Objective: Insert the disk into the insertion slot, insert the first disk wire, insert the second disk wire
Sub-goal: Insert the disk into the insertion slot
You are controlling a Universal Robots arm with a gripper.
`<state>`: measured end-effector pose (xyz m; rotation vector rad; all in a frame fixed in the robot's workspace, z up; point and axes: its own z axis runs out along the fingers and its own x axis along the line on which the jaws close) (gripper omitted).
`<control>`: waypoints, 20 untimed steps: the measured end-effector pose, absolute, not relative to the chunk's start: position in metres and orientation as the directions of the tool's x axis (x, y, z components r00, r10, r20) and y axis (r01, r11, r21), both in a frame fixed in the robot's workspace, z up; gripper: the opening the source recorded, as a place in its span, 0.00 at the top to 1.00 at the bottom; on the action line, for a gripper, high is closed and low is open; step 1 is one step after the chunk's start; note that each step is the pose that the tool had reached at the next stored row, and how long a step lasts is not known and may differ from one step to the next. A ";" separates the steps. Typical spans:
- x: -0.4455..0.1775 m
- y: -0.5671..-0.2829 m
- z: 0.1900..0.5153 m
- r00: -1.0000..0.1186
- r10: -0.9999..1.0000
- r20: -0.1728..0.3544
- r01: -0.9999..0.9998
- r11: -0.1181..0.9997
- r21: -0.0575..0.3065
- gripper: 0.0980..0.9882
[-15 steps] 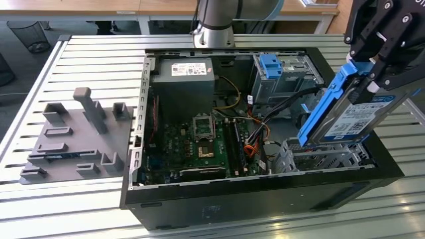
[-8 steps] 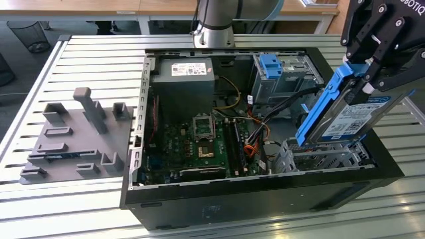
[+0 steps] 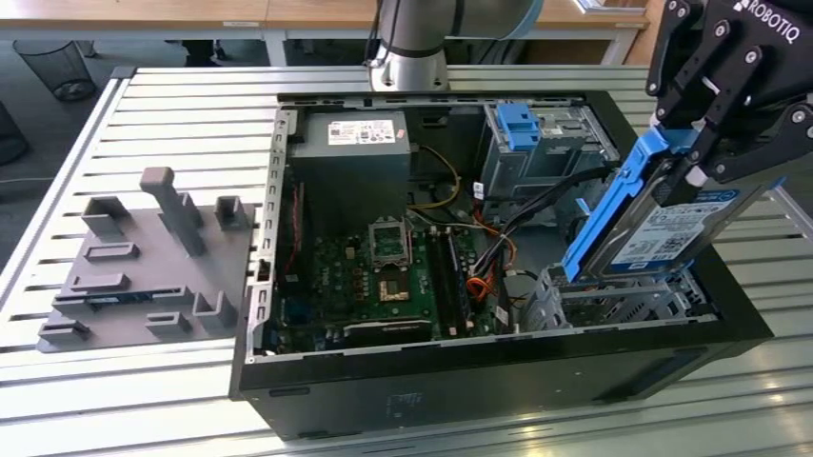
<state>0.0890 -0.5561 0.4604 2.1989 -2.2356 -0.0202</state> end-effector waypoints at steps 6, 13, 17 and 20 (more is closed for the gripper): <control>0.089 -0.556 0.455 -0.017 -1.000 -0.009 -1.000 0.016 0.013 0.70; 0.089 -0.555 0.449 -0.016 -1.000 -0.009 -1.000 0.016 0.013 0.70; 0.089 -0.554 0.447 -0.016 -1.000 -0.009 -1.000 0.016 0.013 0.70; 0.089 -0.554 0.445 -0.016 -1.000 -0.009 -1.000 0.016 0.013 0.70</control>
